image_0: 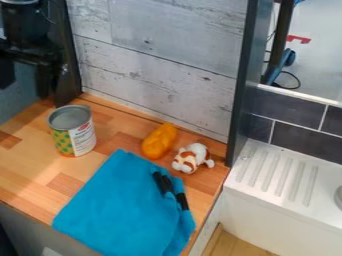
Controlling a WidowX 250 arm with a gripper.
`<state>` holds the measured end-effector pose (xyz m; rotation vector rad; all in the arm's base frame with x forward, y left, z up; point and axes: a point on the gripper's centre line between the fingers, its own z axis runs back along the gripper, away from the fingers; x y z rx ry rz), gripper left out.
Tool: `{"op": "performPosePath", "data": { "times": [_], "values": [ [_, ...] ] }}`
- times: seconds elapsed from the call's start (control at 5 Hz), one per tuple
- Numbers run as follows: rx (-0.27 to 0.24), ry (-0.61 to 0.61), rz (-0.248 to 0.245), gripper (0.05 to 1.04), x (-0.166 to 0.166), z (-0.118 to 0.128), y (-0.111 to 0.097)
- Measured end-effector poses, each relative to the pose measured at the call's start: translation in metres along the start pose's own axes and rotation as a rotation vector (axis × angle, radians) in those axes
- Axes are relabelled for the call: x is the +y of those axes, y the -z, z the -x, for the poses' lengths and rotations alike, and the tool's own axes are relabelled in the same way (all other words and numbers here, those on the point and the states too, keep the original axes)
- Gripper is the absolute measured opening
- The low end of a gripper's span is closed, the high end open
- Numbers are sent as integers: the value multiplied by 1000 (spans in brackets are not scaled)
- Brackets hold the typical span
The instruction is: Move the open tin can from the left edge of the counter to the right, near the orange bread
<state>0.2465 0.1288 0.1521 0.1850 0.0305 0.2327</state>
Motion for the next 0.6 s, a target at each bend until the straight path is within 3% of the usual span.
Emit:
{"op": "performPosePath", "data": {
  "times": [0.2,0.4,0.6],
  "values": [
    [-19,263,4,1000,-25,21,-14],
    [-62,489,48,1000,-48,47,-19],
    [-31,542,79,1000,-56,59,-14]
  ]
}}
